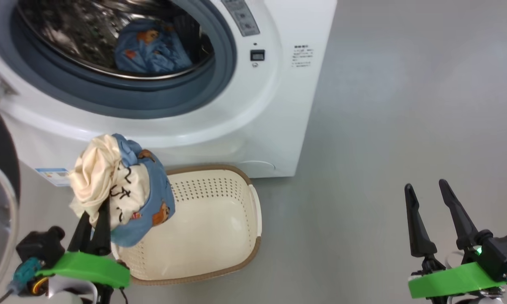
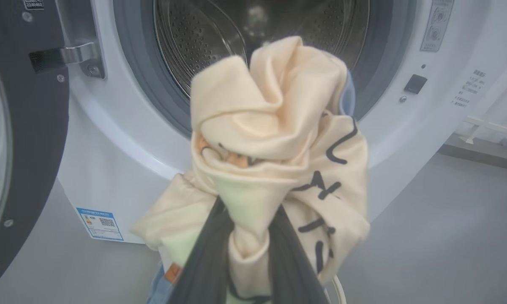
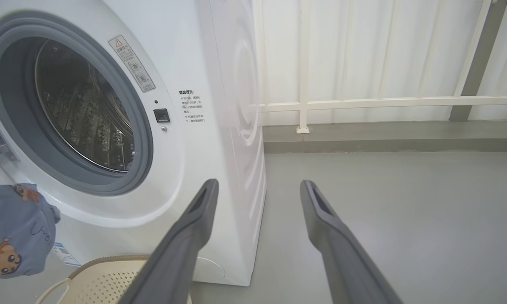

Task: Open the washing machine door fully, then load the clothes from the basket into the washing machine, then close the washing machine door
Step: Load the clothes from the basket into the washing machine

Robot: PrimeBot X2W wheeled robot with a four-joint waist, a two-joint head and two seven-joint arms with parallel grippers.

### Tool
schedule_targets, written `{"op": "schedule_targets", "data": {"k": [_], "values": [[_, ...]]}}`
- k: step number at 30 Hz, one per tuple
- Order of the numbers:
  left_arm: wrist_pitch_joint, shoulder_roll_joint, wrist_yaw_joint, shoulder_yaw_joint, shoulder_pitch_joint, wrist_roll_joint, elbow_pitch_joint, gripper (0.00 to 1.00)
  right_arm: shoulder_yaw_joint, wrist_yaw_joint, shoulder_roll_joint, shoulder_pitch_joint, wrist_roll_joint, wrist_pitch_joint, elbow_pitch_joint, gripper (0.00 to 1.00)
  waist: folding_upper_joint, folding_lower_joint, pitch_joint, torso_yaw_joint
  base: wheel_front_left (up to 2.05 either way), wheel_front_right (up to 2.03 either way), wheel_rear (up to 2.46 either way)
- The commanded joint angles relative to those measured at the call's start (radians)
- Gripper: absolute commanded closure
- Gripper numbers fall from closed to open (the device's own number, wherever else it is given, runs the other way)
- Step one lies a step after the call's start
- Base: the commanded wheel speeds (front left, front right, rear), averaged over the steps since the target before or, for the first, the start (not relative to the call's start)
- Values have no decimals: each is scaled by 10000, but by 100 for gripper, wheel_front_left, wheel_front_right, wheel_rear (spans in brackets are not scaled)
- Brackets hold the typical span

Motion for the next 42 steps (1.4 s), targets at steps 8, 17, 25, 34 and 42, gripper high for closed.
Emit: {"op": "schedule_targets", "data": {"k": [8,17,25,34,42], "values": [[-91,-87,8,1284,1134,1013,-1591,100,3,44,-225,536,129,-80,-262,0,0,2,-771,704,0,0,0],[-91,-315,8,1901,2464,1394,-2884,100,-21,44,-225,870,159,-80,-266,0,0,2,-1128,800,0,0,0],[-91,-554,8,2124,3002,1621,-3568,100,-13,44,-202,1034,185,-80,-293,0,0,2,-1197,818,0,0,0],[-91,-547,8,2115,2717,1553,-3540,100,19,44,-152,854,151,-80,-387,0,0,2,-782,701,0,0,0],[-91,-343,8,1967,1710,1352,-3329,100,79,44,-57,353,81,-80,-463,0,0,2,238,540,0,0,0]]}}
